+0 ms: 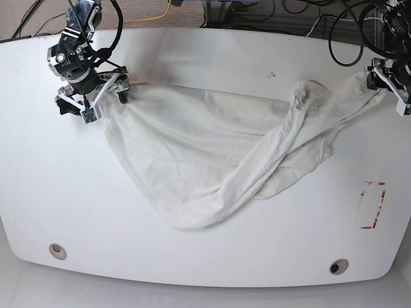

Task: Layout the t-shirt on the table in an organized manner, then fold the t-shirt properly

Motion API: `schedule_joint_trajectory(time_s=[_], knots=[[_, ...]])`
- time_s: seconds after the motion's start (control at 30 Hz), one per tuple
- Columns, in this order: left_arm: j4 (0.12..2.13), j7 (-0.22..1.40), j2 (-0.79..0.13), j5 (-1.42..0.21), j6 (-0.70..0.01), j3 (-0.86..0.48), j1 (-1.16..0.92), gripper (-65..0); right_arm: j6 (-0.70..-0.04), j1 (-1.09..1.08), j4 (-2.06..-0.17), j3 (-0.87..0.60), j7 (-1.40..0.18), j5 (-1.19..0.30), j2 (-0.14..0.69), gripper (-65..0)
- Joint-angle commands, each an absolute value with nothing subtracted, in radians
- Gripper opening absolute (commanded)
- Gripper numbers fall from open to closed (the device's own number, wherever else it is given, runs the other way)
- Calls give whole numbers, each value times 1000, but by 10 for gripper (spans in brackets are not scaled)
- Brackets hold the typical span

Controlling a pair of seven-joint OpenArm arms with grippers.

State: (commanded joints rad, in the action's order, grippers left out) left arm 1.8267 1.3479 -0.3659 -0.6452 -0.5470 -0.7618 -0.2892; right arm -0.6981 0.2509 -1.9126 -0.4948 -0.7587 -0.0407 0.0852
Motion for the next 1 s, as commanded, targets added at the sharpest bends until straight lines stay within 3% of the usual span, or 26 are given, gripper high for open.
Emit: schedule_joint_trajectory(time_s=[0.37,1.0], knots=[[1833,1348,-390,-648,-547,-762,-243,-235,-698,65,-1910,-487,-763,-33,41,0],[1848,1351,-432,-648,-547,-900,-116,-235,-698,-338,-1532,-159,-757,-44,16,0]])
